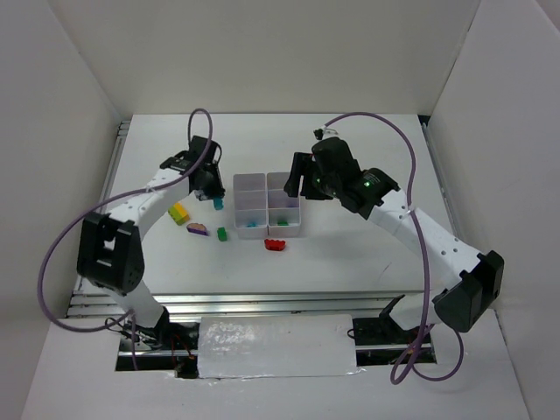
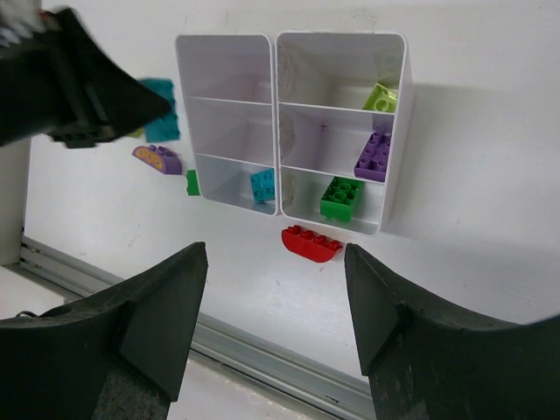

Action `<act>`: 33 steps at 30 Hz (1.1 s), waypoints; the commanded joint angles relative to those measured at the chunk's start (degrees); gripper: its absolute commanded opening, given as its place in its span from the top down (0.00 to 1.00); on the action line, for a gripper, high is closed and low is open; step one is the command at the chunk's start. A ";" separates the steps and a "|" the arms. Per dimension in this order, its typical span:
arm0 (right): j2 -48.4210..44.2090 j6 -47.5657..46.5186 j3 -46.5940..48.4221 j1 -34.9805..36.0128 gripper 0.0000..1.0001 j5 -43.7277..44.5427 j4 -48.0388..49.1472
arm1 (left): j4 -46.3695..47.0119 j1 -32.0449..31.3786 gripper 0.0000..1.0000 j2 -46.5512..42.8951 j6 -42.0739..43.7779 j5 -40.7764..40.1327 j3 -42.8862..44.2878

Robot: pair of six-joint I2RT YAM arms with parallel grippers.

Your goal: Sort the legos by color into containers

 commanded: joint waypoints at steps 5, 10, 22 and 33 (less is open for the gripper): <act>1.59 -2.21 2.91 -1.85 0.29 -2.10 1.90 | 16.25 -0.83 1.00 -13.77 7.94 16.18 -3.95; 2.38 -3.88 5.10 -3.51 0.29 -1.84 -0.46 | 21.74 -1.88 1.00 -18.54 21.74 30.00 -8.45; 0.27 -6.43 4.31 -10.46 0.28 -5.09 -3.19 | 14.53 -11.38 1.00 -14.85 42.14 26.86 -2.03; -0.87 -8.01 3.17 -10.90 0.28 -5.18 -2.49 | 17.16 -13.66 1.00 -12.82 41.71 19.83 -6.60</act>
